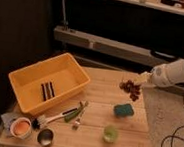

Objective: Place grapes in plastic cup

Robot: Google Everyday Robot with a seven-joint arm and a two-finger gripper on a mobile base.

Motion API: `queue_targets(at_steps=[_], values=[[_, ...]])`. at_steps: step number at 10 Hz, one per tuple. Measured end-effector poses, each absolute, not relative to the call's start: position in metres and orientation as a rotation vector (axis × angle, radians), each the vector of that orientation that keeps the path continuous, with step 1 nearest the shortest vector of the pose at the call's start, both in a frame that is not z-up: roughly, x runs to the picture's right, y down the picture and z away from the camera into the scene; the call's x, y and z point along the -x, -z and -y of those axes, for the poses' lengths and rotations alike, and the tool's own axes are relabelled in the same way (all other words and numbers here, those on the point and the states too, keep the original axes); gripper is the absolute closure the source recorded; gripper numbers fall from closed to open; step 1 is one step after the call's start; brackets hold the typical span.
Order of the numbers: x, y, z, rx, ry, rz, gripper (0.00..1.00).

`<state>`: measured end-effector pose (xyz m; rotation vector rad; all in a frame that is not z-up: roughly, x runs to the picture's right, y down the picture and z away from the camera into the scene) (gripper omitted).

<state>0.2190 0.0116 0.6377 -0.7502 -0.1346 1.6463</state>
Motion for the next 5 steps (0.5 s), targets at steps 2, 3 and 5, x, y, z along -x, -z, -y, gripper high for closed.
queue_targets(at_steps=[2,3,5], values=[[-0.197,-0.612,-0.038,0.755,-1.643,0.083,1.00],[-0.183,-0.602,-0.052,0.765,-1.641,0.057,1.00],[-0.160,-0.581,-0.078,0.783,-1.647,0.010,1.00]])
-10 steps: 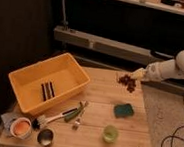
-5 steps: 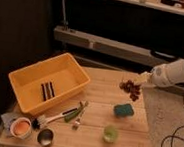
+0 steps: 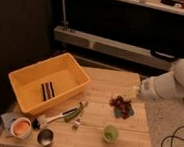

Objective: Place grapes in plastic cup

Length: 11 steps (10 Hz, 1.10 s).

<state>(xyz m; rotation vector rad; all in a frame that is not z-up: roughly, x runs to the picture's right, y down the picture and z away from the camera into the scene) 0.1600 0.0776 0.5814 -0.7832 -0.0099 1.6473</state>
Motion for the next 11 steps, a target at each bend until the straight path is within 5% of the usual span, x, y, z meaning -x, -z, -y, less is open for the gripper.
queue_targets(at_steps=[4,11], values=[[-0.135,-0.557,-0.132,0.847,-1.662,-0.143,1.00],[-0.157,-0.604,-0.178,0.896,-1.738,-0.258,1.00]])
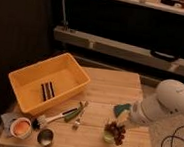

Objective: Place grapes in plastic cup

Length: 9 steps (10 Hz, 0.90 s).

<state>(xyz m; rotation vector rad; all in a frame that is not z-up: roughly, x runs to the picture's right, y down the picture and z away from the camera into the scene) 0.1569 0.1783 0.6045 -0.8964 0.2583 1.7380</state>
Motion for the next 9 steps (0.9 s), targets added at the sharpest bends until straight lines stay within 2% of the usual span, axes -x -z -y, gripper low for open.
queue_targets(at_steps=[9], values=[[-0.165,-0.639,-0.188,0.950,-1.770,-0.328,1.00]])
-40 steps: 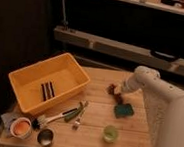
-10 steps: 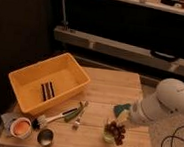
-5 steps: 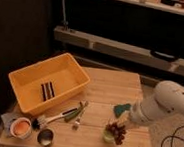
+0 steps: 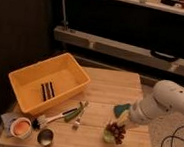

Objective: Place grapes in plastic cup

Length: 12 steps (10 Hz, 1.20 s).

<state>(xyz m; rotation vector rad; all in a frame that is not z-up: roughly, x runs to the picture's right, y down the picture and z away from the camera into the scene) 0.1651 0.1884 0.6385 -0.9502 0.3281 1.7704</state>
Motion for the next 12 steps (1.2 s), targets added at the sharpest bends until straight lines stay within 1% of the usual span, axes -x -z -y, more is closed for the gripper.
queue_targets(at_steps=[3,12], values=[[-0.162,-0.647,-0.188,0.949,-1.771,-0.332,1.00],[-0.168,-0.663,-0.211,0.945,-1.764,-0.419,1.00]])
